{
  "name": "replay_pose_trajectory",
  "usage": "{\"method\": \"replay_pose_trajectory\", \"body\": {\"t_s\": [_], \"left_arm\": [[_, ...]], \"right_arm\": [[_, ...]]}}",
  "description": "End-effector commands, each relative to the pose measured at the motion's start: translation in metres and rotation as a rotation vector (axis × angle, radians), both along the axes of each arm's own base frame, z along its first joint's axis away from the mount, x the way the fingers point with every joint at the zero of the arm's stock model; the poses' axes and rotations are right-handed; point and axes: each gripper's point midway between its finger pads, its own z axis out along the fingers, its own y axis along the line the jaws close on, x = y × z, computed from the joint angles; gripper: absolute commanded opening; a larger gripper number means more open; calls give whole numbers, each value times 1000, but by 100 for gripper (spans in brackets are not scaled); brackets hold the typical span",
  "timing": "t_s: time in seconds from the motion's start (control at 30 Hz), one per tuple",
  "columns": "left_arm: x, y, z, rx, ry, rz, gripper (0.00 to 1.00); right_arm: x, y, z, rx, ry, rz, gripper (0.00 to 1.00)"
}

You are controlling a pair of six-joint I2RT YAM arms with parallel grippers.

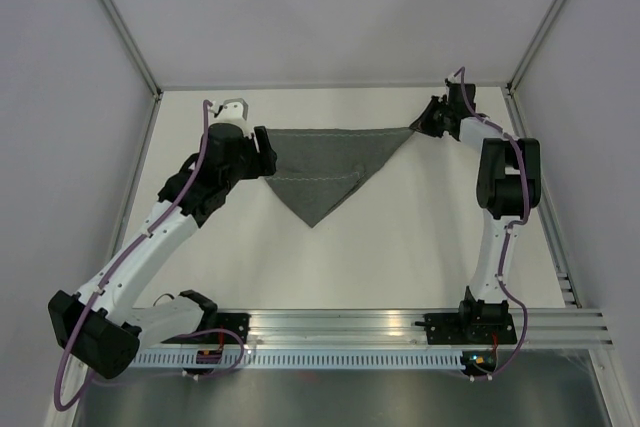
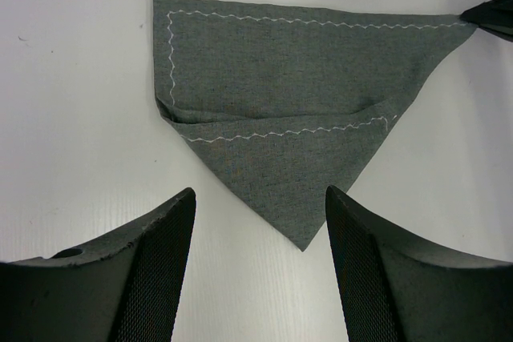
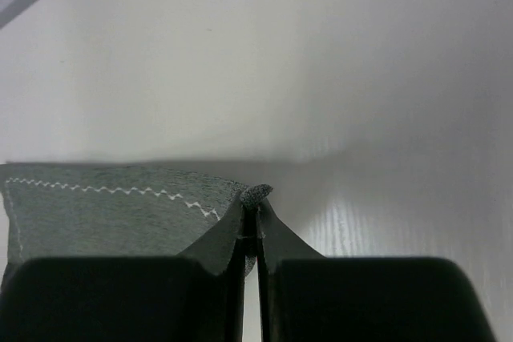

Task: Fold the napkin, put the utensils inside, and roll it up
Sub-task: Fold the napkin

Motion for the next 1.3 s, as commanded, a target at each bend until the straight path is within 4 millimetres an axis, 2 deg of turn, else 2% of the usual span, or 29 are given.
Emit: {"method": "replay_pose_trajectory", "body": {"t_s": [0.0, 0.03, 0.13, 0.23, 0.27, 0.3, 0.33, 0.37, 0.4, 0.43, 0.47, 0.5, 0.57, 0.6, 0.67, 0.7, 0.97, 1.27], "left_arm": [[4, -5, 3, -37, -11, -5, 71], [4, -6, 3, -38, -13, -5, 71], [5, -7, 3, -45, -15, -8, 71], [5, -6, 3, -49, -17, -5, 71], [5, -8, 2, -49, -15, -9, 71], [5, -7, 3, -51, -16, -7, 71], [5, -7, 3, -53, -17, -6, 71], [5, -7, 4, -56, -21, -6, 71], [5, -7, 5, -55, -21, -4, 71], [5, -7, 6, -58, -25, -2, 71], [5, -7, 8, -62, -28, -3, 71], [5, -7, 10, -65, -33, -4, 71], [5, -8, 14, -72, -38, -8, 71], [5, -9, 17, -76, -44, -10, 71], [4, -8, 20, -79, -52, -8, 71], [5, -8, 21, -80, -53, -8, 71], [4, -9, 25, -86, -58, -14, 71], [5, -9, 25, -80, -59, -13, 71]], "right_arm": [[8, 14, 82, -4, -194, 67, 6], [6, 24, 95, -8, -222, 91, 6], [-2, 49, 118, -29, -277, 174, 6], [-15, 73, 133, -58, -323, 265, 6], [-21, 81, 131, -84, -331, 303, 6], [-29, 97, 132, -91, -342, 351, 6], [-35, 104, 138, -107, -362, 378, 6], [-42, 112, 136, -122, -364, 407, 6], [-52, 130, 133, -154, -376, 475, 6], [-59, 138, 137, -173, -393, 503, 6], [-68, 146, 131, -194, -388, 535, 6], [-79, 164, 128, -226, -406, 600, 6], [-95, 179, 124, -266, -419, 653, 5], [-106, 195, 121, -277, -425, 694, 5], [-118, 207, 118, -314, -444, 747, 4], [-128, 219, 121, -320, -462, 779, 4], [-178, 267, 107, -466, -544, 979, 2], [-209, 286, 108, -555, -625, 1066, 2]]}}
